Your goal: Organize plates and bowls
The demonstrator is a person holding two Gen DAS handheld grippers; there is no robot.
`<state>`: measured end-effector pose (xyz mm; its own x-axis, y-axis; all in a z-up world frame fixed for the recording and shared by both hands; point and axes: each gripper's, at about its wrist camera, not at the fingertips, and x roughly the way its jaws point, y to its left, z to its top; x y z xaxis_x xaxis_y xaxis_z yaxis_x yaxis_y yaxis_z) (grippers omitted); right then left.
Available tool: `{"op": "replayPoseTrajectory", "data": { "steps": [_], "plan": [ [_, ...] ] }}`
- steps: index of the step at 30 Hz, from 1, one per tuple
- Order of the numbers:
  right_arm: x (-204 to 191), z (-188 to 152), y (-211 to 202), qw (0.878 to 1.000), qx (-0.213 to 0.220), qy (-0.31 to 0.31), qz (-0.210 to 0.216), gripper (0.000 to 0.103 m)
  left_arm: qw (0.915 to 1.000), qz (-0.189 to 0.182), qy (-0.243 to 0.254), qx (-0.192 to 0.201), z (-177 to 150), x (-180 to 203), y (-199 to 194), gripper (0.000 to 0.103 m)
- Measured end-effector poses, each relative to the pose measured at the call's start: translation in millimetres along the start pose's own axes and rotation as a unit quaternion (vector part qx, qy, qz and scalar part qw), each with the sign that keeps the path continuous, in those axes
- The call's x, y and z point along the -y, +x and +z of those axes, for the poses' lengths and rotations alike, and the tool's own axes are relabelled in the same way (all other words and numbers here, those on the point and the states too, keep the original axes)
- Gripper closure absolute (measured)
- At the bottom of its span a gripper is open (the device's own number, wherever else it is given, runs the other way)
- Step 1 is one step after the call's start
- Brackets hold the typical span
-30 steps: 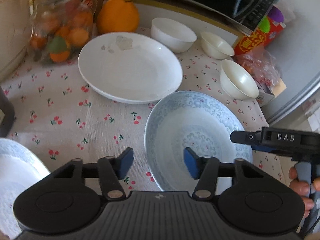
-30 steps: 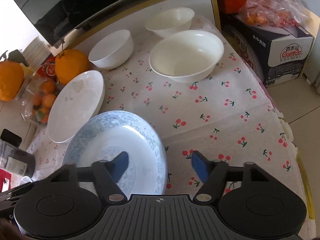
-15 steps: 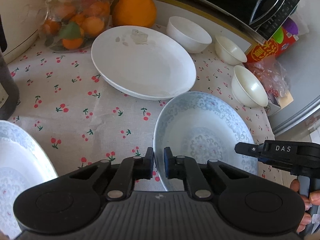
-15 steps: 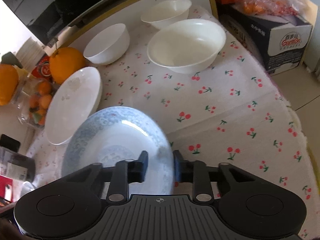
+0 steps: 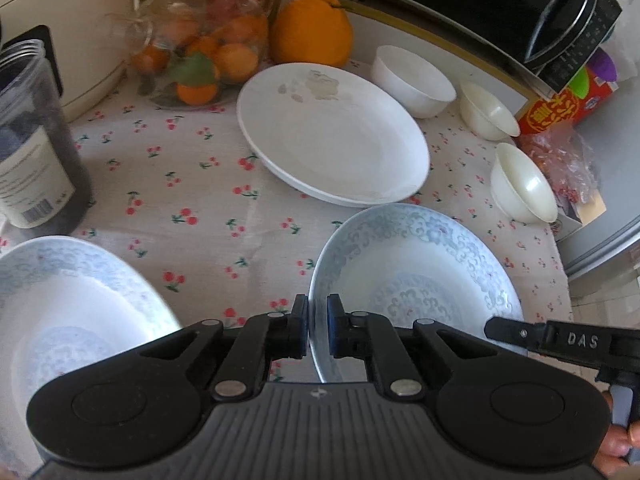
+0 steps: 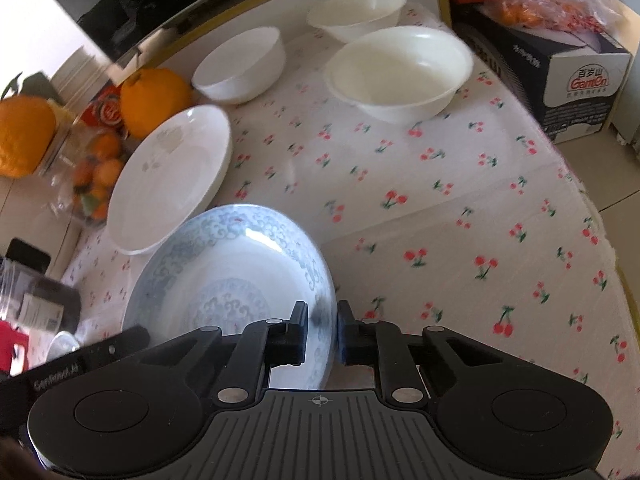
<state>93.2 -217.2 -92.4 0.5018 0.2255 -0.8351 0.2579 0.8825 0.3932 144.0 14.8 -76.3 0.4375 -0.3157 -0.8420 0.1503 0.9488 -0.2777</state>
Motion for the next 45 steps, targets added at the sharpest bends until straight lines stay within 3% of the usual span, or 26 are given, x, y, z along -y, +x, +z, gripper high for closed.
{"op": "replayPoseTrajectory", "data": {
  "steps": [9, 18, 25, 26, 28, 30, 31, 37, 39, 45],
  "plan": [
    [-15, -8, 6, 0.999, -0.023, -0.035, -0.013, 0.088, 0.9996, 0.022, 0.017, 0.005, -3, -1, 0, 0.095],
    [-12, -7, 6, 0.999, -0.026, -0.026, -0.008, 0.087, 0.9998, 0.013, 0.017, -0.004, 0, -4, 0, 0.094],
    [-14, -6, -1, 0.999, -0.014, -0.038, -0.01, 0.081, 0.9993, 0.001, 0.038, 0.004, 1, 0, -9, 0.068],
    [-14, -6, -3, 0.999, -0.012, -0.039, -0.01, 0.077, 0.9991, -0.001, 0.042, 0.007, 1, 0, -11, 0.064],
    [-13, -7, -6, 0.999, -0.01, -0.04, -0.009, 0.069, 0.9986, -0.004, 0.05, 0.013, 1, 0, -15, 0.047],
    [-13, -9, -10, 0.999, -0.007, -0.042, -0.009, 0.052, 0.9978, -0.007, 0.063, 0.019, 0, 1, -19, 0.037],
    [-13, -10, -12, 0.999, -0.004, -0.045, -0.008, 0.049, 0.9972, -0.007, 0.071, 0.021, -1, 2, -20, 0.032],
    [-17, -18, -23, 0.998, 0.014, -0.063, -0.004, 0.023, 0.9927, -0.005, 0.114, 0.037, -8, 4, -31, 0.006],
    [-20, -23, -27, 0.997, 0.021, -0.074, -0.004, 0.017, 0.9914, -0.005, 0.123, 0.045, -11, 1, -36, 0.003],
    [-34, -40, -38, 0.99, 0.052, -0.13, 0.002, 0.011, 0.9906, -0.005, 0.123, 0.059, -19, -12, -49, 0.0]
  ]
}}
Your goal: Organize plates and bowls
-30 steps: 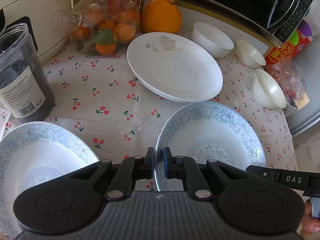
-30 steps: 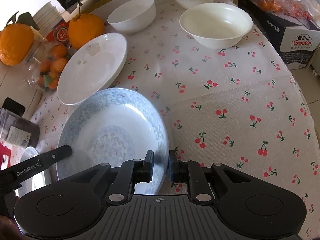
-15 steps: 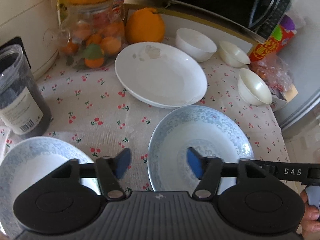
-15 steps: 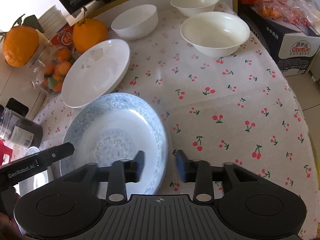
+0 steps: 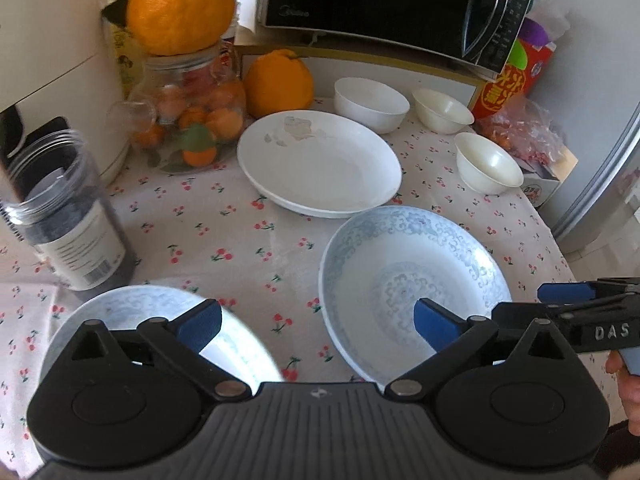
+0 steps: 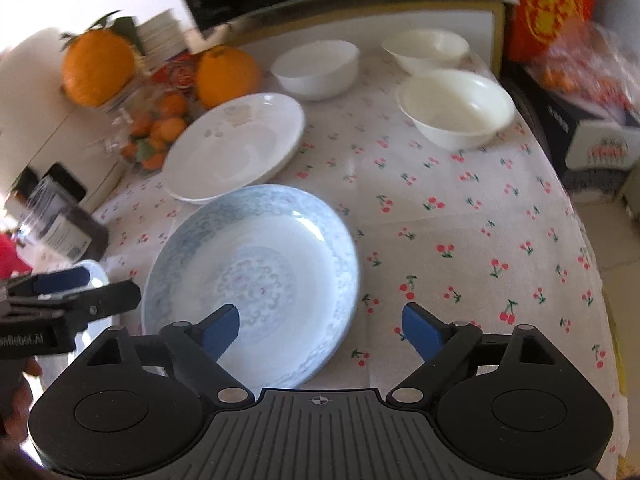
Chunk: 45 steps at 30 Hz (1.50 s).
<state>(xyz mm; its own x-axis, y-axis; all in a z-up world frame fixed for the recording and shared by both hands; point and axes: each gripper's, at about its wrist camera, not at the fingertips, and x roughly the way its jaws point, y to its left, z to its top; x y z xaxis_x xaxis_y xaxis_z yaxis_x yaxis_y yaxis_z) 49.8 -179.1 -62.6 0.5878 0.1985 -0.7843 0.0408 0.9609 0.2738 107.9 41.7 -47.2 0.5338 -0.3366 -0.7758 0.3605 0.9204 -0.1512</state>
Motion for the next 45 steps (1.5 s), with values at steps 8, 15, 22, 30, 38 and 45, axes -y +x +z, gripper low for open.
{"op": "replayPoseTrajectory", "data": {
  "steps": [8, 15, 22, 30, 38, 45],
  "plan": [
    [-29, -19, -14, 0.999, 0.013, -0.032, 0.038, 0.009, 0.9994, 0.007, 0.016, 0.03, -14, -17, -22, 0.0],
    [-54, -29, -16, 0.997, 0.011, -0.033, 0.067, 0.009, 0.9985, 0.023, 0.037, 0.033, -26, -35, -30, 0.0],
    [-86, -36, -9, 0.995, -0.002, -0.036, 0.091, 0.008, 0.9986, 0.045, 0.013, 0.027, -34, -66, -35, 0.0],
    [-120, -50, 7, 0.992, -0.033, -0.046, 0.112, 0.008, 0.998, 0.058, -0.016, 0.016, -40, -94, -34, 0.001],
    [-145, -59, 24, 0.99, -0.032, -0.059, 0.121, 0.008, 0.9974, 0.07, -0.019, 0.003, -44, -106, -34, 0.009],
    [-160, -64, 39, 0.99, -0.024, -0.066, 0.126, 0.009, 0.9966, 0.074, -0.036, -0.005, -45, -119, -32, 0.018]
  ]
}}
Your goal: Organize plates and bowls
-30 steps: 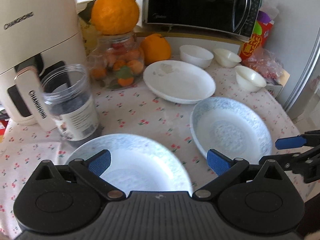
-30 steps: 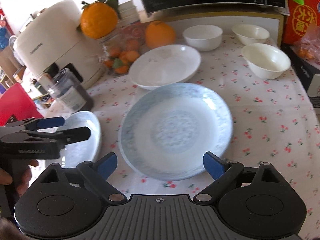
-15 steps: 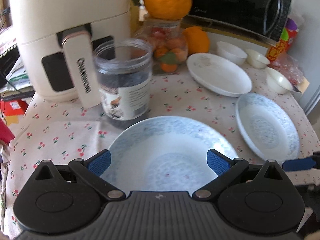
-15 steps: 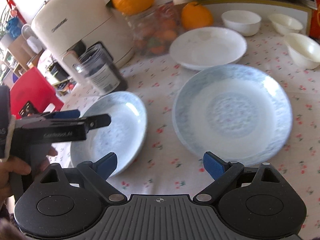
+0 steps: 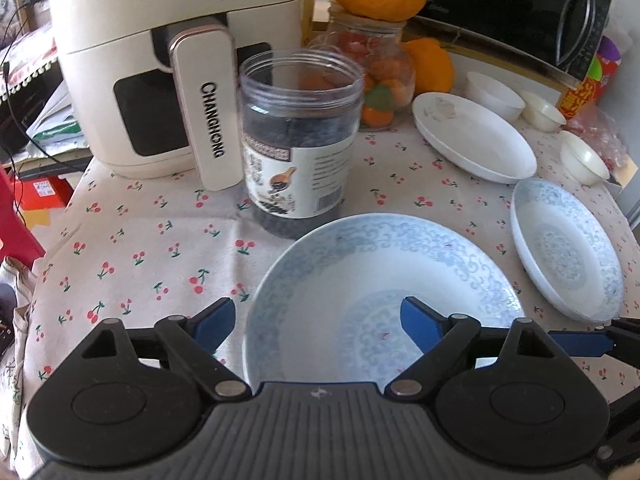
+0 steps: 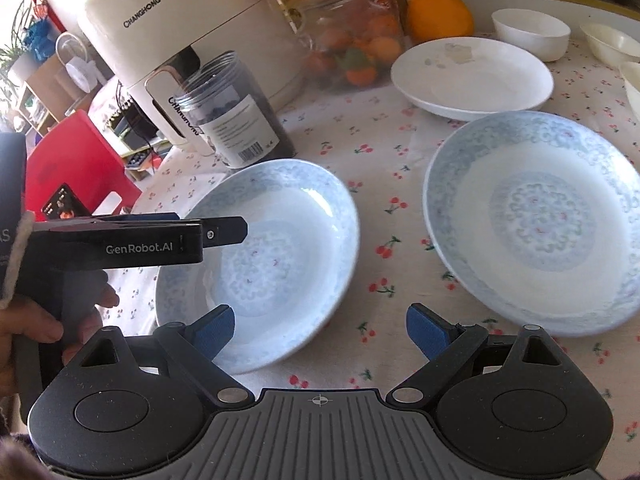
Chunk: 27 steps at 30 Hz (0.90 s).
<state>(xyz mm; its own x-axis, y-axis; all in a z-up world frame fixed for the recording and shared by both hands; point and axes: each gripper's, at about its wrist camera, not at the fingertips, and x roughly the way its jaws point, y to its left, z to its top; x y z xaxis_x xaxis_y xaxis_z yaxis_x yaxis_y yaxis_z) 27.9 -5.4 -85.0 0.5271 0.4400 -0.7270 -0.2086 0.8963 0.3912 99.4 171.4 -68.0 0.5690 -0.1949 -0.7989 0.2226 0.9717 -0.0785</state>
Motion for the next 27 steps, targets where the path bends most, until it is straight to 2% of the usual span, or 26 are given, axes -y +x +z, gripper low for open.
{"op": "replayPoseTrajectory", "data": {
  "steps": [5, 7, 10, 16, 20, 23, 27],
  "plan": [
    [-9, -2, 12, 1.0, 0.004, -0.024, -0.014, 0.012, 0.9998, 0.002, -0.006, -0.016, -1, -5, 7, 0.032],
    [-12, -2, 15, 0.999, 0.006, -0.03, -0.02, 0.014, 0.9997, 0.001, -0.008, -0.023, -2, -5, 9, 0.041],
    [-14, -3, 17, 0.999, 0.01, -0.039, -0.025, 0.019, 0.9995, 0.0, -0.01, -0.029, -4, -6, 10, 0.049],
    [-16, -3, 19, 0.998, 0.017, -0.053, -0.032, 0.037, 0.9994, -0.001, -0.013, -0.031, -6, -7, 8, 0.053],
    [-18, -3, 20, 0.997, 0.02, -0.068, -0.028, 0.052, 0.9994, 0.003, -0.017, -0.029, -6, -9, 7, 0.057],
    [-18, -3, 20, 0.997, 0.02, -0.072, -0.03, 0.054, 0.9994, 0.004, -0.025, -0.026, -6, -12, 7, 0.062],
    [-15, -1, 18, 0.997, 0.019, -0.068, -0.034, 0.063, 0.9993, 0.007, -0.031, -0.019, -8, -15, 5, 0.07]
  ]
}}
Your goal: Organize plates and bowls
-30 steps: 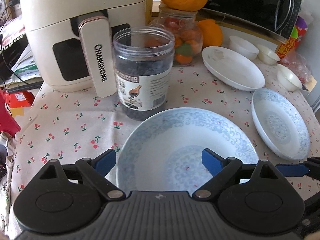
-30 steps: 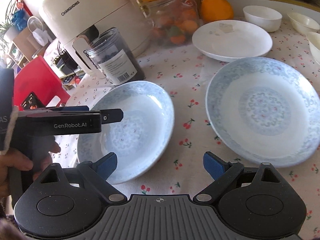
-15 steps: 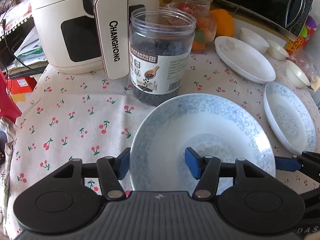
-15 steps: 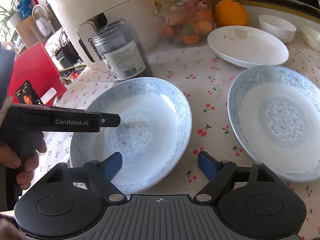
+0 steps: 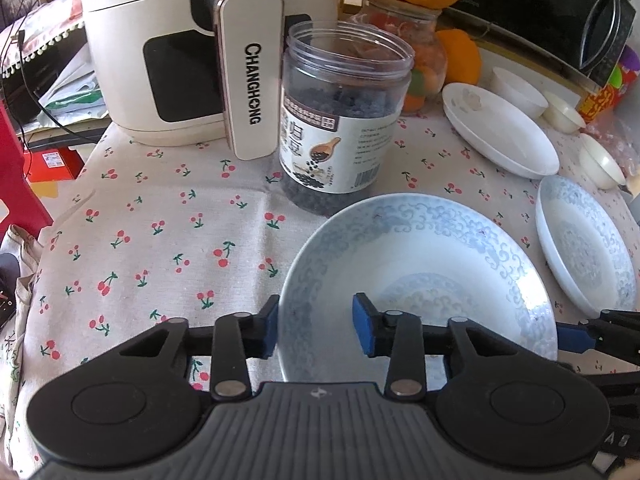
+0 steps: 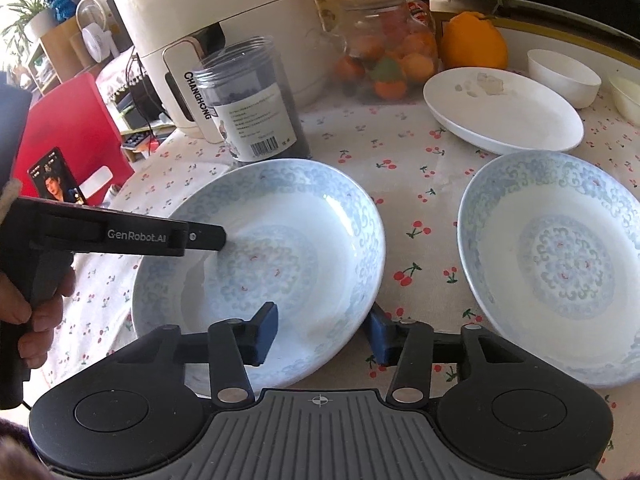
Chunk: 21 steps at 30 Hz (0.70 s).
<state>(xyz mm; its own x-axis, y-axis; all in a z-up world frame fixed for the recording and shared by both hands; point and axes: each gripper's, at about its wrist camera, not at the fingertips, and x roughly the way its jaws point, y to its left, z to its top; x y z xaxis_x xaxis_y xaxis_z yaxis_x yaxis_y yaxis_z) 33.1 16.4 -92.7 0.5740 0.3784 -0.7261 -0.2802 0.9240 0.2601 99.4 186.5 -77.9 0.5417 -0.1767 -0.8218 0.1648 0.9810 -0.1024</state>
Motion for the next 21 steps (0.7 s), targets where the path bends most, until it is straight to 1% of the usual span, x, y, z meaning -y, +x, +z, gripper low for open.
{"op": "replayPoseTrajectory", "data": {
  "steps": [3, 10, 21],
  "plan": [
    [4, 1, -2, 1.0, -0.001, 0.003, -0.002, 0.069, 1.0, -0.006, -0.007, 0.003, 0, -2, -1, 0.071],
    [9, 3, -16, 1.0, 0.011, -0.014, -0.006, 0.07, 0.9994, -0.023, 0.004, 0.027, 2, 7, -12, 0.071],
    [23, 8, -37, 1.0, 0.018, -0.003, -0.001, 0.07, 0.9983, -0.045, 0.001, 0.037, 7, 20, -20, 0.071]
  ]
}}
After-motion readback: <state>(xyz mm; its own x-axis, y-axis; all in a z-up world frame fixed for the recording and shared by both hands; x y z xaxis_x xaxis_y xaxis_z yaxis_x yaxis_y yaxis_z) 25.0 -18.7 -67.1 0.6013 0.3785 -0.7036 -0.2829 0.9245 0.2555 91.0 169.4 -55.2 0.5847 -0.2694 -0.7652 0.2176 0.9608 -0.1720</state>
